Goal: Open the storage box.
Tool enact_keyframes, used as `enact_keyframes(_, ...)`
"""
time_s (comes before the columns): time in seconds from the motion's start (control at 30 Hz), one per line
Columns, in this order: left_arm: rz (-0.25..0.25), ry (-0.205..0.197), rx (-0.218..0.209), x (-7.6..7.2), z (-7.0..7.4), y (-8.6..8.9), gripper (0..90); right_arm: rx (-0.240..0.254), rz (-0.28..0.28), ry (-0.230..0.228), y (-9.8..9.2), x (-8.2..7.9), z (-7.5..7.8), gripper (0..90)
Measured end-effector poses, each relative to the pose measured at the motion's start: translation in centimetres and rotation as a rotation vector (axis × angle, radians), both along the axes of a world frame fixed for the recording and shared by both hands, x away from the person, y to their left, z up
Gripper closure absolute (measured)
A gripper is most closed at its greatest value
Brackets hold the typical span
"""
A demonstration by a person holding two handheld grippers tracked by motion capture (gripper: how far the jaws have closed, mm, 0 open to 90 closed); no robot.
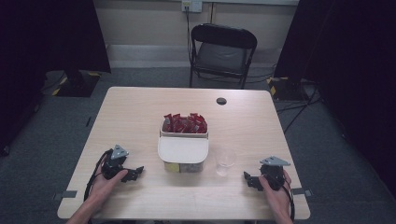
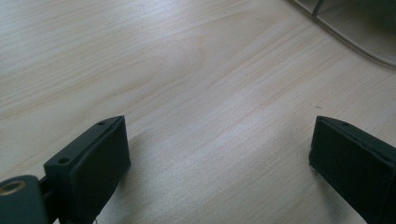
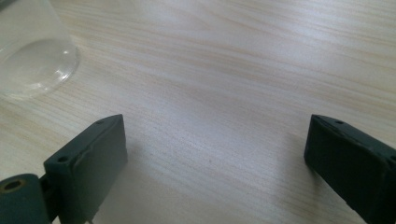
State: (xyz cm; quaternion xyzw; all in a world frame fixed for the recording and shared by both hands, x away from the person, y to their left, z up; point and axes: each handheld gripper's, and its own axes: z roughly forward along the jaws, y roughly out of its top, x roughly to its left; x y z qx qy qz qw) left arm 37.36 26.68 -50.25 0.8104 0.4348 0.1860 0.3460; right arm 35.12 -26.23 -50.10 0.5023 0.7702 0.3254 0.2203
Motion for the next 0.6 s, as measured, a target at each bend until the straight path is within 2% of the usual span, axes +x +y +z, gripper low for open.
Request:
enact_keyframes(0.1,0.002,0.0,0.002,0.0,0.1,0.0,6.8,0.0,0.0,0.0,0.0,0.0,0.0,5.3)
enact_keyframes(0.17,0.016,0.002,0.0,-0.2,0.3,-0.1,16.1,0.0,0.0,0.0,0.0,0.0,0.0,5.3)
enact_keyframes(0.3,0.01,0.019,0.001,-0.3,0.5,-0.6,15.6,-0.001,-0.001,0.001,0.0,0.0,0.0,4.6)
enact_keyframes(0.4,-0.012,0.036,-0.019,-0.4,0.6,-0.9,15.8,-0.002,-0.004,0.003,0.0,0.0,0.0,4.3)
enact_keyframes(0.53,-0.026,0.039,-0.045,-0.5,0.9,-1.1,15.9,-0.002,-0.004,0.003,0.0,0.0,0.0,4.3)
enact_keyframes(0.6,-0.029,0.042,-0.041,-0.5,1.0,-1.1,15.9,-0.002,-0.005,0.003,0.0,0.0,0.0,4.1)
